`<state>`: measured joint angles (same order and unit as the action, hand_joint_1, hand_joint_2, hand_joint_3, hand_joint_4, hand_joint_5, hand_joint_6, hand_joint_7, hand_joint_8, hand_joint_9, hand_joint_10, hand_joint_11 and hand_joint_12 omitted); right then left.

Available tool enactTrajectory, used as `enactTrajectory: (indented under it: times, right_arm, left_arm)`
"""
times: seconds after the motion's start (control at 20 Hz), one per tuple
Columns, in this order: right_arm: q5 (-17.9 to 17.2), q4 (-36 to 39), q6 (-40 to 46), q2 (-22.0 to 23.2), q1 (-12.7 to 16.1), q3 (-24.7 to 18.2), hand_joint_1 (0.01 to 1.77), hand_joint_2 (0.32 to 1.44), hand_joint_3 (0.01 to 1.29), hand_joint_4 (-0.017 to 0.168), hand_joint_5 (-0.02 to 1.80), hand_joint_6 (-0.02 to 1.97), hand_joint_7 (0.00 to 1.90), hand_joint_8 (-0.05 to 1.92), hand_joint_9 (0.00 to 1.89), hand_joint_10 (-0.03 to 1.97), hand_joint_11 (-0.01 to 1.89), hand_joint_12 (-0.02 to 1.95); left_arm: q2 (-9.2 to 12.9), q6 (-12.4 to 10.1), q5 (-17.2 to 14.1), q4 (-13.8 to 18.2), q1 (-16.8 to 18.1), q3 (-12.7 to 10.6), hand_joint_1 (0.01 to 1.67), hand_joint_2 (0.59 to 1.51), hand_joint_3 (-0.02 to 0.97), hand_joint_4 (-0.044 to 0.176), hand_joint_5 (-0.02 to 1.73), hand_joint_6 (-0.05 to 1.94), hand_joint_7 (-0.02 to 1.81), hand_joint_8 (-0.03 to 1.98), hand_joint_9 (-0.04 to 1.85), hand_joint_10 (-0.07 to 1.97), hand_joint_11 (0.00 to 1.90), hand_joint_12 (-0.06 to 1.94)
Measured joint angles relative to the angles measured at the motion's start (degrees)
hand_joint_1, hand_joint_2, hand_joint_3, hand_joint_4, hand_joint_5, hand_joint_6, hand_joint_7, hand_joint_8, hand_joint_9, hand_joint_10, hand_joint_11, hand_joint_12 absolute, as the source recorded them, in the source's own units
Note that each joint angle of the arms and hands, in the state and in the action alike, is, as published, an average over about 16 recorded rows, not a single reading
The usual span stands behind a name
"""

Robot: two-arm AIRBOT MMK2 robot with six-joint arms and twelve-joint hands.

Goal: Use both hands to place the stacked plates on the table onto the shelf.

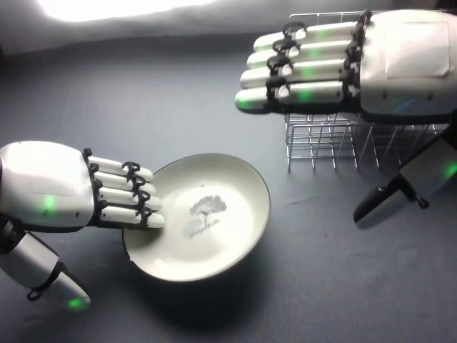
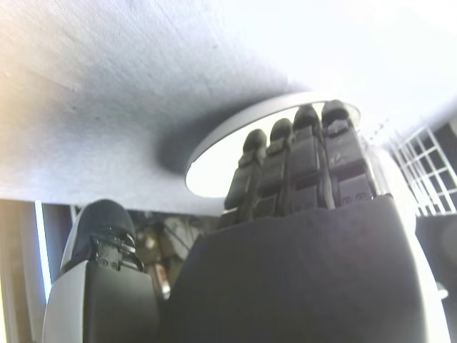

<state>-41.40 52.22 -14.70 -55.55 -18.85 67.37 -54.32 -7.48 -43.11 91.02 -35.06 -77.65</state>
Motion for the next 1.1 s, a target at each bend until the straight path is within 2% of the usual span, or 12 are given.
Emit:
enactTrajectory:
  times: [0.25, 0.45, 0.7, 1.1]
  right_arm:
    - [-4.15, 9.16, -0.2, -0.53, -1.31, -0.58, 0.51, 0.79, 0.02, 0.004, 0.02, 0.02, 0.02, 0.01, 0.02, 0.0, 0.02, 0.0]
    - [-3.71, 12.67, -0.24, -0.78, -1.84, -1.7, 0.55, 0.8, 0.02, 0.004, 0.02, 0.02, 0.02, 0.01, 0.02, 0.0, 0.02, 0.0]
    - [0.98, 14.38, -0.06, -1.62, -2.19, -3.54, 0.69, 0.79, 0.02, 0.003, 0.02, 0.02, 0.02, 0.01, 0.02, 0.0, 0.02, 0.0]
    - [12.19, 13.58, 0.27, -5.8, -2.14, -5.35, 1.06, 0.8, 0.02, 0.003, 0.02, 0.02, 0.02, 0.01, 0.02, 0.0, 0.02, 0.0]
  left_arm:
    - [-0.3, 0.04, 0.69, -1.16, -2.29, -0.23, 0.02, 1.08, 0.011, -0.01, 0.0, -0.02, 0.02, 0.0, 0.01, -0.01, 0.01, -0.03]
    - [-0.42, 0.04, 1.07, -1.89, -3.67, -0.33, 0.02, 1.077, 0.011, -0.013, -0.01, -0.03, 0.02, 0.0, 0.01, -0.01, 0.01, -0.03]
    - [-0.54, 0.05, 1.13, -2.46, -4.48, -0.45, 0.01, 1.072, 0.011, -0.014, -0.01, -0.03, 0.02, 0.0, 0.01, -0.01, 0.01, -0.03]
    - [-0.71, 0.06, 0.92, -2.48, -4.51, -0.76, 0.02, 1.066, 0.011, -0.014, -0.01, -0.03, 0.02, 0.0, 0.01, -0.01, 0.01, -0.03]
